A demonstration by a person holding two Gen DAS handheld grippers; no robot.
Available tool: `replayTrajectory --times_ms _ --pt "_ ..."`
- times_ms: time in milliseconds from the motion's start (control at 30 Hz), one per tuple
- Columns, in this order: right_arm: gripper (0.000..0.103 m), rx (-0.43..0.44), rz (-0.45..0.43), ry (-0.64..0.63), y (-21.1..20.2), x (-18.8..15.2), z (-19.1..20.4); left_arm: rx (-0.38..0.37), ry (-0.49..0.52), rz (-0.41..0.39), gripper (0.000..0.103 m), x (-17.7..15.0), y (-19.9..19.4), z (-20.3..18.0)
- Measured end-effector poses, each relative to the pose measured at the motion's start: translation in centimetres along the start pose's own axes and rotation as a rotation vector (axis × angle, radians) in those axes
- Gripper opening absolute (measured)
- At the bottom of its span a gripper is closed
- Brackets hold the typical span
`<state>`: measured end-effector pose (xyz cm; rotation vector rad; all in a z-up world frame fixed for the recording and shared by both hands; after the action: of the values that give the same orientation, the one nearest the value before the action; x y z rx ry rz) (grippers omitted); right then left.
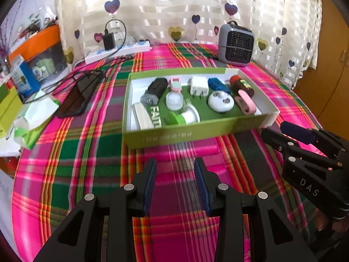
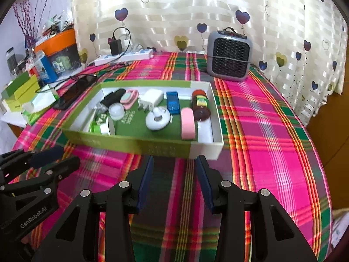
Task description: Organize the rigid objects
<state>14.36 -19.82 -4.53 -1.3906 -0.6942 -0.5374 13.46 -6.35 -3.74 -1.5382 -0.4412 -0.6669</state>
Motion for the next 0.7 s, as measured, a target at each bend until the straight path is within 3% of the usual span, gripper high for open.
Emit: replayTrajectory --times_ms 633,700 --pt "0.043 -0.043 0.087 0.013 0.5 -3.7 -1.5 0.025 -0.032 0.045 0.035 -2.1 1.0 0.4" --pt "0.048 -0.052 0.086 0.017 0.4 -3.9 -1.8 0.027 -0.037 0.043 0.035 -2.1 1.0 0.4"
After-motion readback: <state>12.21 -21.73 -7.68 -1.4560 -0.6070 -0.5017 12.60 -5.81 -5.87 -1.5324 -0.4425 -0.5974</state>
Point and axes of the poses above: each gripper's, at about its wrist camera, not at the fingertips, and y roughly the way its jaws point, z to its left, x to its top, the point moved 8 cm from there along y, roughly the way its jaws point, and after that the axes turned 2 degrees about x, right-handed, at the moved point
